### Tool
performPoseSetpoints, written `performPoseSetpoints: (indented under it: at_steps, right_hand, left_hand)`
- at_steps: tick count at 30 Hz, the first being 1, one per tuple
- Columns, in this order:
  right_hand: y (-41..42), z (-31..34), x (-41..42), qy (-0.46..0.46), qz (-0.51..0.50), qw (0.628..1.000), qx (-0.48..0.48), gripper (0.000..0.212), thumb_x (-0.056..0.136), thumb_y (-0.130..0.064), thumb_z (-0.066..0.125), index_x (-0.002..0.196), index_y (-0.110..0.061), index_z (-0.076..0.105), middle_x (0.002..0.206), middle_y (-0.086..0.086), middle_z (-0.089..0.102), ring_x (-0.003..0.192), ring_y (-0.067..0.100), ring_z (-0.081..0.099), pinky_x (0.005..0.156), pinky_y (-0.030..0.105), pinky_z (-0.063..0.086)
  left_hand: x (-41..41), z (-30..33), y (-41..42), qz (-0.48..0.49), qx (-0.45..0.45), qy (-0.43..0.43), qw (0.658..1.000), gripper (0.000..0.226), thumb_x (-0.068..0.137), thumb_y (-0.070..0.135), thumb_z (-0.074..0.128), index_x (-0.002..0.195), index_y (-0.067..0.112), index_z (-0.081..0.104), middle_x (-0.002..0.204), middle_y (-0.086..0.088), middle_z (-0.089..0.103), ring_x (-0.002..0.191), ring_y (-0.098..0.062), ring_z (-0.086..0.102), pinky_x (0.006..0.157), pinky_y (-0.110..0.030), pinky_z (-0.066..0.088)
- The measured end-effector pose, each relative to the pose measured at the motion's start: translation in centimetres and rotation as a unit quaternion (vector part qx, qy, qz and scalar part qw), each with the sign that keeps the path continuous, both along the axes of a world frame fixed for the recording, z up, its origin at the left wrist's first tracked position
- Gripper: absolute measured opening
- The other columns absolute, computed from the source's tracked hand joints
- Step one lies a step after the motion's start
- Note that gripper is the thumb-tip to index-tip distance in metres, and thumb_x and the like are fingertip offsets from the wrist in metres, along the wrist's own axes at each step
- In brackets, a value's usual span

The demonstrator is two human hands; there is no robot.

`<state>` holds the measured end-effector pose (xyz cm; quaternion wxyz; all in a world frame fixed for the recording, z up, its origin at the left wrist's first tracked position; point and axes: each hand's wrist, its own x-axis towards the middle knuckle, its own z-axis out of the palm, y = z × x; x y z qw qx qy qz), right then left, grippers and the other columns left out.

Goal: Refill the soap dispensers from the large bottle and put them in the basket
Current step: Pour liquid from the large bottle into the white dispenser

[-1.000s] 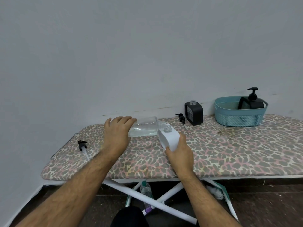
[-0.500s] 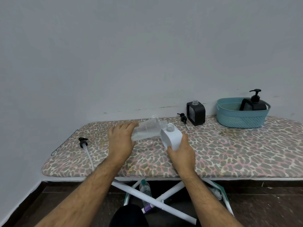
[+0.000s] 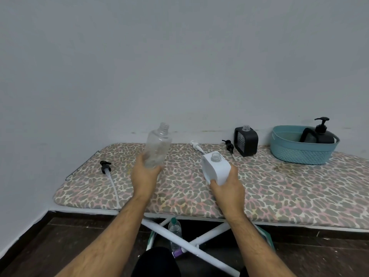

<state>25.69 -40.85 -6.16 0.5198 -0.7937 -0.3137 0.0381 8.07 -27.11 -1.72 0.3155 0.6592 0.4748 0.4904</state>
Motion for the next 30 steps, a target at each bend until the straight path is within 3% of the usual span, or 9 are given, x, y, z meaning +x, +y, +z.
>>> performPoseSetpoints:
  at_steps: [2, 4, 7, 9, 18, 21, 26, 30]
  right_hand:
    - [0.1, 0.0, 0.0, 0.000, 0.001, 1.000, 0.001, 0.063, 0.084, -0.029, 0.071, 0.137, -0.023, 0.038, 0.117, 0.007, 0.066, 0.098, 0.028, 0.064, 0.075, 0.036, 0.054]
    - [0.0, 0.0, 0.0, 0.001, 0.000, 1.000, 0.002, 0.063, 0.084, -0.028, 0.072, 0.137, -0.022, 0.037, 0.118, 0.008, 0.066, 0.099, 0.029, 0.064, 0.075, 0.035, 0.053]
    - [0.0, 0.0, -0.1, 0.001, -0.002, 1.000, 0.006, 0.065, 0.084, -0.027, 0.072, 0.138, -0.021, 0.037, 0.118, 0.010, 0.066, 0.100, 0.030, 0.064, 0.077, 0.039, 0.055]
    - [0.0, 0.0, 0.0, 0.001, -0.004, 1.000, 0.005, 0.064, 0.084, -0.027, 0.072, 0.137, -0.021, 0.037, 0.116, 0.011, 0.066, 0.099, 0.031, 0.064, 0.077, 0.040, 0.055]
    - [0.0, 0.0, 0.0, 0.002, -0.003, 1.000, 0.000, 0.063, 0.083, -0.026, 0.073, 0.134, -0.018, 0.036, 0.117, 0.011, 0.065, 0.098, 0.030, 0.063, 0.075, 0.036, 0.053]
    - [0.0, 0.0, 0.0, 0.001, -0.002, 1.000, -0.001, 0.064, 0.084, -0.026, 0.073, 0.135, -0.018, 0.035, 0.116, 0.012, 0.065, 0.098, 0.032, 0.063, 0.076, 0.038, 0.054]
    - [0.0, 0.1, -0.1, 0.001, -0.003, 1.000, -0.001, 0.063, 0.084, -0.026, 0.073, 0.134, -0.018, 0.035, 0.116, 0.013, 0.065, 0.099, 0.033, 0.063, 0.076, 0.039, 0.055]
    - [-0.1, 0.1, 0.0, -0.003, 0.000, 1.000, -0.005, 0.061, 0.085, -0.025, 0.073, 0.133, -0.016, 0.036, 0.117, 0.013, 0.065, 0.099, 0.033, 0.063, 0.072, 0.035, 0.052]
  left_hand:
    - [-0.9, -0.5, 1.0, 0.013, -0.015, -0.027, 0.999, 0.068, 0.077, 0.020, 0.081, 0.137, 0.022, 0.048, 0.135, 0.005, 0.057, 0.116, -0.015, 0.055, 0.099, -0.040, 0.050]
    - [-1.9, -0.9, 1.6, 0.024, -0.037, -0.064, 0.997, 0.066, 0.078, 0.021, 0.081, 0.134, 0.028, 0.048, 0.135, 0.007, 0.056, 0.117, -0.017, 0.057, 0.093, -0.047, 0.055]
    - [-3.1, -1.5, 2.2, 0.030, -0.048, -0.094, 0.994, 0.064, 0.080, 0.017, 0.079, 0.136, 0.023, 0.048, 0.136, 0.006, 0.056, 0.114, -0.012, 0.056, 0.089, -0.028, 0.050]
    - [-3.7, -1.8, 2.4, 0.032, -0.049, -0.097, 0.994, 0.066, 0.080, 0.017, 0.079, 0.137, 0.019, 0.047, 0.135, 0.005, 0.057, 0.116, -0.013, 0.055, 0.091, -0.024, 0.041]
    - [-4.9, -2.6, 2.7, 0.029, -0.053, -0.079, 0.995, 0.071, 0.075, 0.022, 0.084, 0.135, 0.019, 0.046, 0.136, 0.001, 0.053, 0.116, -0.012, 0.048, 0.104, -0.034, 0.039]
    - [-4.8, -2.7, 2.5, 0.036, -0.054, -0.079, 0.995, 0.078, 0.074, 0.023, 0.085, 0.138, 0.018, 0.041, 0.138, -0.003, 0.052, 0.122, -0.019, 0.051, 0.106, -0.040, 0.041]
    - [-4.7, -2.9, 1.3, 0.084, -0.042, -0.089, 0.992, 0.088, 0.075, 0.021, 0.083, 0.146, 0.018, 0.031, 0.140, -0.004, 0.049, 0.121, -0.017, 0.052, 0.098, -0.032, 0.042]
    - [-4.0, -3.7, -0.7, 0.113, -0.014, -0.069, 0.991, 0.090, 0.076, 0.020, 0.081, 0.148, 0.021, 0.028, 0.140, -0.007, 0.046, 0.127, -0.025, 0.048, 0.106, -0.049, 0.044]
